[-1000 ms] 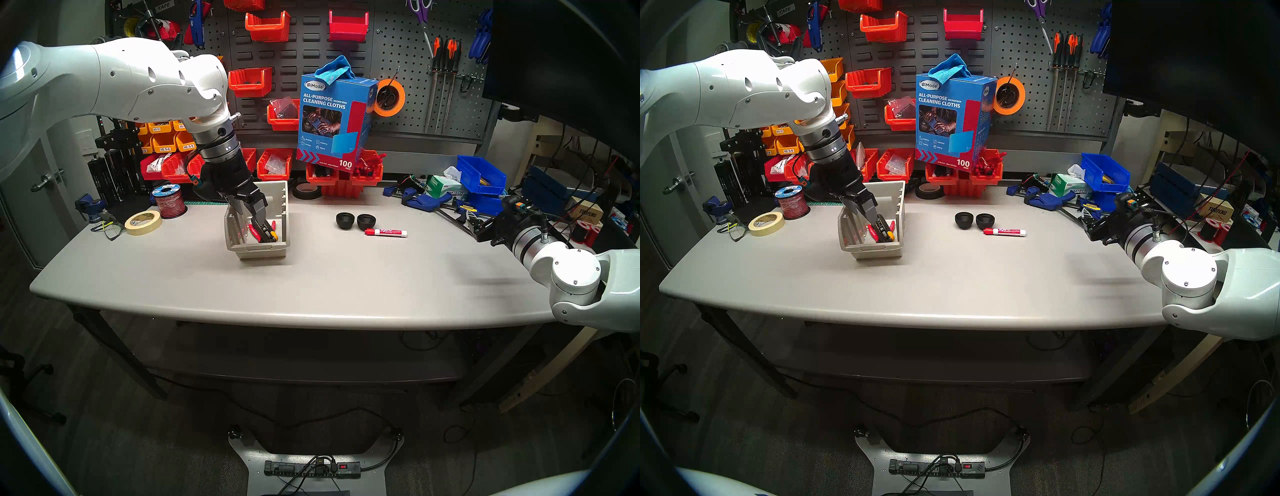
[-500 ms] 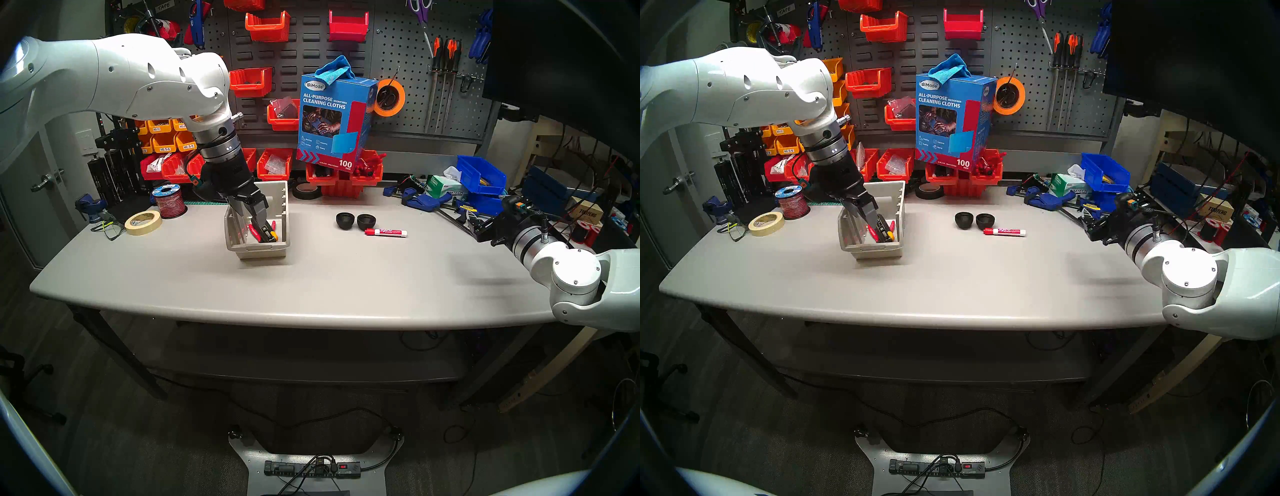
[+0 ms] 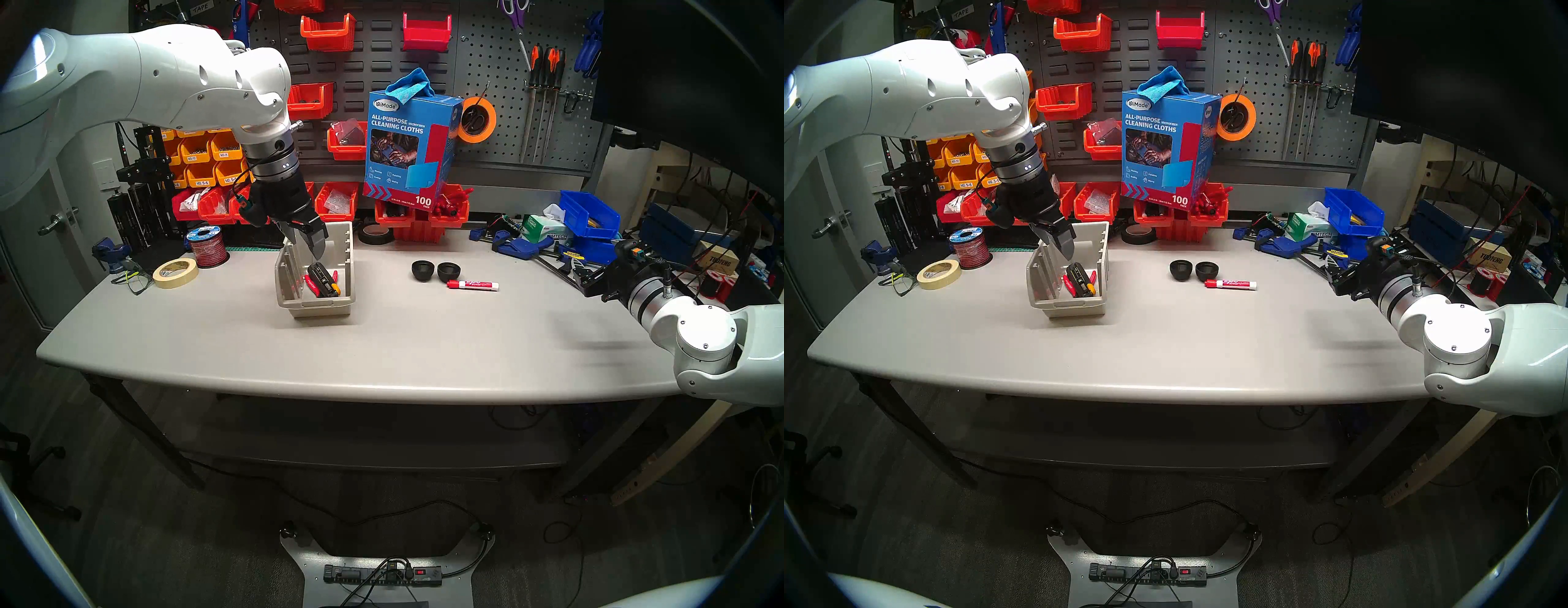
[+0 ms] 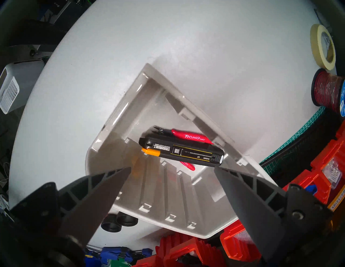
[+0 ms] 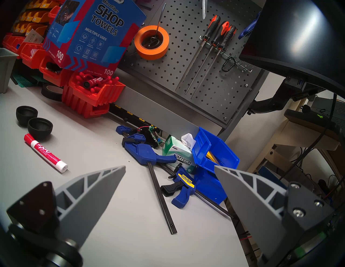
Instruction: Take out tools from the storage box
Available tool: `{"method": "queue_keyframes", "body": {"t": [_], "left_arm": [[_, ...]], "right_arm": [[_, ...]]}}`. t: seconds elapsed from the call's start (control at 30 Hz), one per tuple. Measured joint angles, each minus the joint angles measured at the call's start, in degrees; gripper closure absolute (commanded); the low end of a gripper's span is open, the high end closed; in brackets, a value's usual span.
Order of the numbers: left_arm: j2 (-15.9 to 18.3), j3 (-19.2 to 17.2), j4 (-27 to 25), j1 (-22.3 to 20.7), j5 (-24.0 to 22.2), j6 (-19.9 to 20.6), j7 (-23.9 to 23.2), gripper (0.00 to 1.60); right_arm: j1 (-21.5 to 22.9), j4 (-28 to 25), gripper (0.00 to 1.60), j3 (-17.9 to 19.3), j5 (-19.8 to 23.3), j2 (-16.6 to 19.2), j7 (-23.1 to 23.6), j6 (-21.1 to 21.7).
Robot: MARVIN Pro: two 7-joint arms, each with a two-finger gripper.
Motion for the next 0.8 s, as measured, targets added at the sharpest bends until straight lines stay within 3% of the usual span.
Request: {"method": "queue_keyframes", "body": {"t": [0.4,0.8], "left_arm": [[-3.78,0.27,5.92,5.62,3.01,4.65,4.29,0.00],[-6.81,3.46,12.73,9.93,7.86,10.35,9.55,0.00]], "right_arm": [[0.02,-0.04,0.00,-0.14,0.17,-0.25,-0.03,-0.22],[0.03,-0.08,0.00,-0.28,0.31,-0.50,-0.07,-0.42]]}}
